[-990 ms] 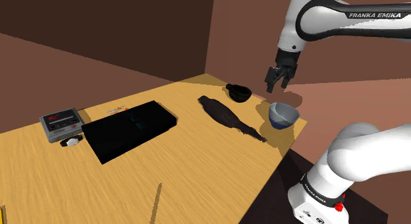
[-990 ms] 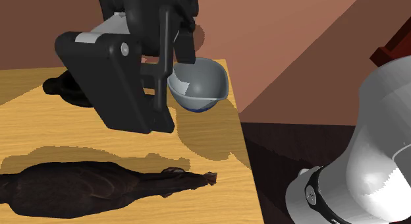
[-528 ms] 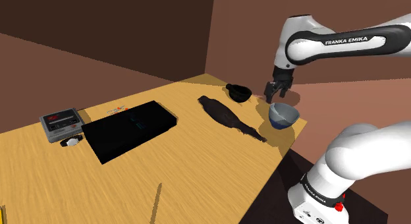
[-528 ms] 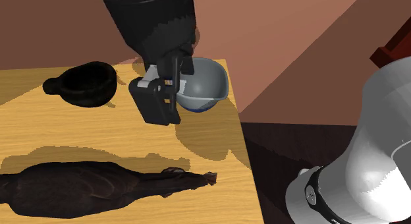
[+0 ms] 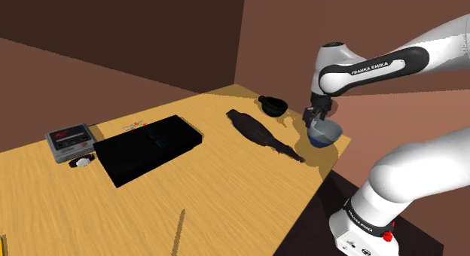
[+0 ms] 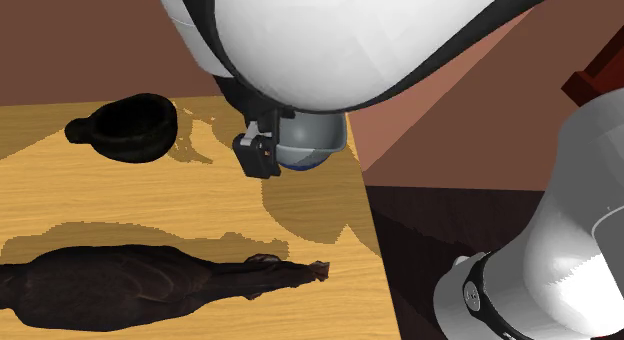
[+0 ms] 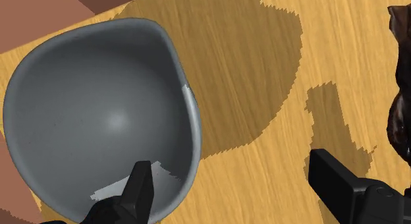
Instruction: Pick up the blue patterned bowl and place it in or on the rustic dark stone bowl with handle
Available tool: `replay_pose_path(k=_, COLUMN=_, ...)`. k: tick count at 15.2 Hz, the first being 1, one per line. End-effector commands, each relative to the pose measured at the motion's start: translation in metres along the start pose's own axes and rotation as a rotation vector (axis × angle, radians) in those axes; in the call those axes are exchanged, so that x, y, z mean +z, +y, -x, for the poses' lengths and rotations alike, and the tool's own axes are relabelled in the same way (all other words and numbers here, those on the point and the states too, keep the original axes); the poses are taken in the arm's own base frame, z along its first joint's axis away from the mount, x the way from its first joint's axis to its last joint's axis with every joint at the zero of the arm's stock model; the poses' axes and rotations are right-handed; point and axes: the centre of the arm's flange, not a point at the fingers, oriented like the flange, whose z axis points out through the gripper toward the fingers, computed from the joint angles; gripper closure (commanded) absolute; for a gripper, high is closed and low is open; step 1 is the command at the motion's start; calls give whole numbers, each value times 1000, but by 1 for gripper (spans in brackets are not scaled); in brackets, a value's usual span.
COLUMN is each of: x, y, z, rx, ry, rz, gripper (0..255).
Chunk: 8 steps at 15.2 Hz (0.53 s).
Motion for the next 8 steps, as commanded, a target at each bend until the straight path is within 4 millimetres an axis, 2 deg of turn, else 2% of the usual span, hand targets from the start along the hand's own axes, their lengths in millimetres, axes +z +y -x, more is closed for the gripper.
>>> replay_pose_path(k=1, x=23, y=12, z=-5, rx=1, ry=-1, rz=21, gripper=0)
replay_pose_path(k=8, x=60, y=15, z=-7, rx=1, ry=-1, rz=25, gripper=0)
